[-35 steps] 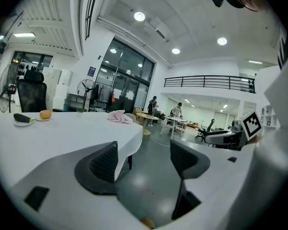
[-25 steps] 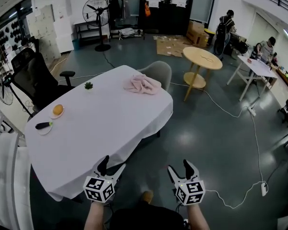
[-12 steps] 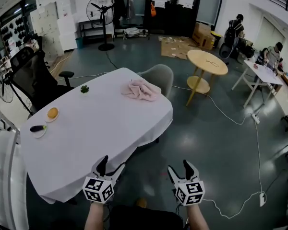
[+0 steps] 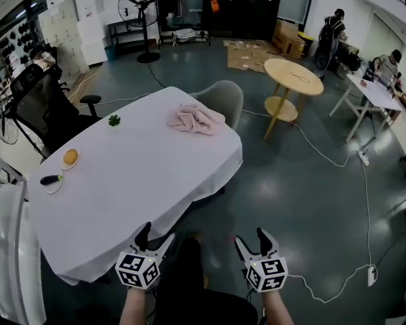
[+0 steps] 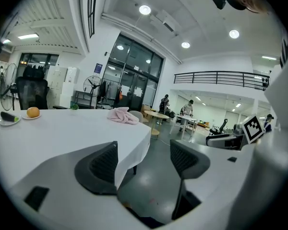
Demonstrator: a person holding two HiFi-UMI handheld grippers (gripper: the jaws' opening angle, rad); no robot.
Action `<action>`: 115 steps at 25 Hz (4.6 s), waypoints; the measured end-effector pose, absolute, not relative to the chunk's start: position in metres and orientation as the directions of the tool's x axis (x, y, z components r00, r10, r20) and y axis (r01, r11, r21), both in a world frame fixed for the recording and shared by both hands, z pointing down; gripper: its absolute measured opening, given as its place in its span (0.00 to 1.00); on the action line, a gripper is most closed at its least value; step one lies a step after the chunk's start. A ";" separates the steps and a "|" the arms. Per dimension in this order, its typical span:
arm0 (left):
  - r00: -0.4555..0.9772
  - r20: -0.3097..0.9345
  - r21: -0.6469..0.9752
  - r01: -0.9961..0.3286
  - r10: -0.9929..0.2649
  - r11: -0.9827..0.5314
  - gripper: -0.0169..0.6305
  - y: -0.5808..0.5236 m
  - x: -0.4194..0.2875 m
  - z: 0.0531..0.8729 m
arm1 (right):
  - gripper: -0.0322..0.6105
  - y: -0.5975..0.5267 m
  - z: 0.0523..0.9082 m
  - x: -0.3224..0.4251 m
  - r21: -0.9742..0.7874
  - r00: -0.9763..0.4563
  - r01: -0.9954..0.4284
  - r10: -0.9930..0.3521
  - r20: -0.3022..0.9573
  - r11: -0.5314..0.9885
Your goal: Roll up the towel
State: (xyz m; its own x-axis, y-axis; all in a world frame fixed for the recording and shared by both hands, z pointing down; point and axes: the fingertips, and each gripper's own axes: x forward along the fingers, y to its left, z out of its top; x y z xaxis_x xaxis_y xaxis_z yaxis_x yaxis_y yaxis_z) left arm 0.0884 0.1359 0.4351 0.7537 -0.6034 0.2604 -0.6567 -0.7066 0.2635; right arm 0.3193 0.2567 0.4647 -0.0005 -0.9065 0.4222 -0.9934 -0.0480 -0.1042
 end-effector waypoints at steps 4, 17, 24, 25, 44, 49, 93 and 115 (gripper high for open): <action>0.767 0.269 0.270 -0.641 -0.583 -0.718 0.57 0.129 0.104 0.440 | 0.53 0.255 0.469 0.327 -0.112 0.007 -0.992 -0.901 0.434 -0.061; 0.791 0.245 0.276 -0.612 -0.561 -0.741 0.57 0.043 0.167 0.425 | 0.53 0.170 0.452 0.380 -0.096 0.025 -0.993 -0.906 0.423 -0.072; 0.801 0.231 0.278 -0.598 -0.553 -0.752 0.57 -0.020 0.200 0.408 | 0.53 0.107 0.434 0.411 -0.078 0.034 -0.994 -0.907 0.420 -0.073; 0.800 0.232 0.277 -0.599 -0.553 -0.751 0.57 -0.029 0.204 0.407 | 0.53 0.099 0.432 0.415 -0.077 0.035 -0.994 -0.907 0.419 -0.074; 0.787 0.221 0.266 -0.616 -0.575 -0.741 0.57 -0.157 0.259 0.400 | 0.52 -0.036 0.435 0.475 -0.079 0.006 -0.996 -0.909 0.417 -0.042; 0.771 0.245 0.275 -0.636 -0.587 -0.721 0.57 -0.166 0.256 0.415 | 0.52 -0.058 0.448 0.464 -0.086 -0.051 -0.996 -0.897 0.439 0.015; 0.584 0.505 0.453 -0.806 -0.636 -0.380 0.57 -0.271 0.360 0.527 | 0.42 -0.310 0.538 0.499 -0.136 -0.521 -0.804 -0.575 0.631 0.579; 0.318 0.544 0.296 -0.939 -0.777 -0.177 0.08 -0.269 0.280 0.513 | 0.08 -0.323 0.533 0.497 -0.088 -0.564 -0.742 -0.547 0.619 0.665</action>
